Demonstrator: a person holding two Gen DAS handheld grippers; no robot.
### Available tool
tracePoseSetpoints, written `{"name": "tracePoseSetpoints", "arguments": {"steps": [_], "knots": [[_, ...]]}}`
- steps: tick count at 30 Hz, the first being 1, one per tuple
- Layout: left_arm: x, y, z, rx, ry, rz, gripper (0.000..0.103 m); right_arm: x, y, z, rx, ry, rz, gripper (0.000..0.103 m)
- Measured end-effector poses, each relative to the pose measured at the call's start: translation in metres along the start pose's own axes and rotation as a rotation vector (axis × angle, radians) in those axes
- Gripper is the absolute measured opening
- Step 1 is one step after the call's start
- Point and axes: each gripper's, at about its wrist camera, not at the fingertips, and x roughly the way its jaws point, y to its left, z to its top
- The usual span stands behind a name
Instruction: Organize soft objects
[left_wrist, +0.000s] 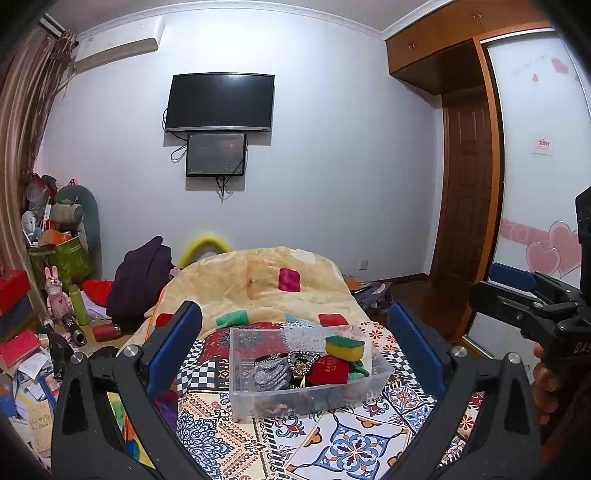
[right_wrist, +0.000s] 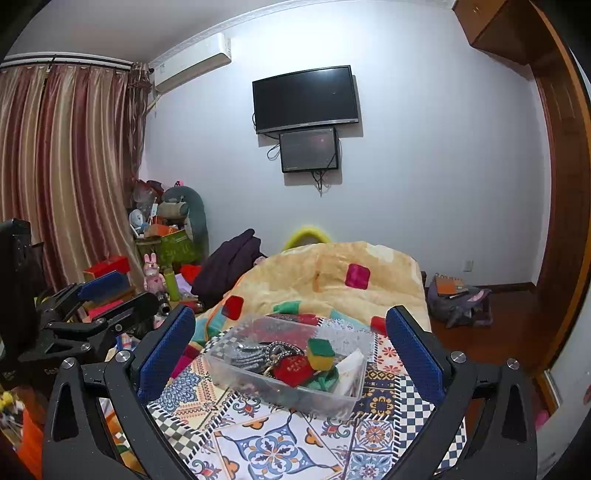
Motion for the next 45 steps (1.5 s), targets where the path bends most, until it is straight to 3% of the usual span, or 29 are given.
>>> {"name": "tracePoseSetpoints", "arguments": {"steps": [45], "knots": [[-0.001,-0.005,0.0,-0.006,0.009,-0.009,0.103,-0.01,0.006,0.004,0.004,-0.019,0.004,0.103]]}}
